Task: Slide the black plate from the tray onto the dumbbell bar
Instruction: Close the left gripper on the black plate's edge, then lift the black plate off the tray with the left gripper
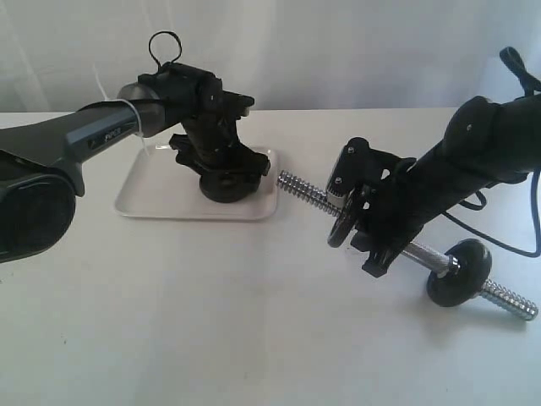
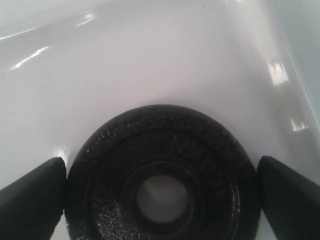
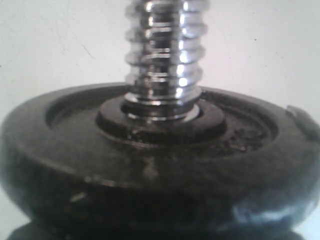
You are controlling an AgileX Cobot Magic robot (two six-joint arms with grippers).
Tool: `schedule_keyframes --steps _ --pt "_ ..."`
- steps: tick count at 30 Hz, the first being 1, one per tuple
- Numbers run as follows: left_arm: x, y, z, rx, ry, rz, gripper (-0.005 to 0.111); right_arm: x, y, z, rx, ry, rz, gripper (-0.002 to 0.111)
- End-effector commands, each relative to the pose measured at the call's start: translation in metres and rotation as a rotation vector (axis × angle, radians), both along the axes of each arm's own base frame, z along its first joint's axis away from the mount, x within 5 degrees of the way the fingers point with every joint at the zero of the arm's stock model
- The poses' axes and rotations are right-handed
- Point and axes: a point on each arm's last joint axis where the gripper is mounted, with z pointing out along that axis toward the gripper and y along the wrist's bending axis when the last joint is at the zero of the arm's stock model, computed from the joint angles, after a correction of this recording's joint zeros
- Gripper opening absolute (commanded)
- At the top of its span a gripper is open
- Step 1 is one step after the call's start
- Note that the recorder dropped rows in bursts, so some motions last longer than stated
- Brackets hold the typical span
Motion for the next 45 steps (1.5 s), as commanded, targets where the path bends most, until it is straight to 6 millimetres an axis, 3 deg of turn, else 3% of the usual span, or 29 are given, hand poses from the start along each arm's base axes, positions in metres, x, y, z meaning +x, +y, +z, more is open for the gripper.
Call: schedule_keyframes --steps 1,12,15,17,23,27,31,45 --pt "-0.007 0.003 -0.013 0.08 0.088 -0.003 0.105 0.01 -0.002 0.026 0.041 -0.138 -0.052 0.0" --pt "-0.011 0.006 -0.016 0.115 0.135 -0.003 0.105 0.011 -0.002 0.026 0.04 -0.146 -0.055 0.0" --pt "-0.011 0.006 -0.016 0.117 0.138 -0.003 0.1 0.011 -0.002 0.026 0.04 -0.146 -0.055 0.0" --pt "-0.011 0.006 -0.016 0.117 0.138 -0.003 0.087 0.011 -0.002 0.026 0.04 -0.146 -0.055 0.0" --pt "-0.011 0.006 -0.016 0.116 0.137 -0.003 0.03 0.011 -0.002 0.026 0.04 -0.146 -0.055 0.0" --pt "-0.011 0.007 -0.016 0.125 0.135 -0.012 0.0 0.011 -0.002 0.026 0.04 -0.146 -0.055 0.0" --pt "-0.012 0.008 -0.012 0.139 0.131 -0.022 0.0 0.011 -0.002 0.026 0.04 -0.146 -0.055 0.0" --pt "-0.022 0.009 0.058 -0.094 0.117 -0.071 0.0 0.013 -0.002 0.027 0.037 -0.174 -0.066 0.0"
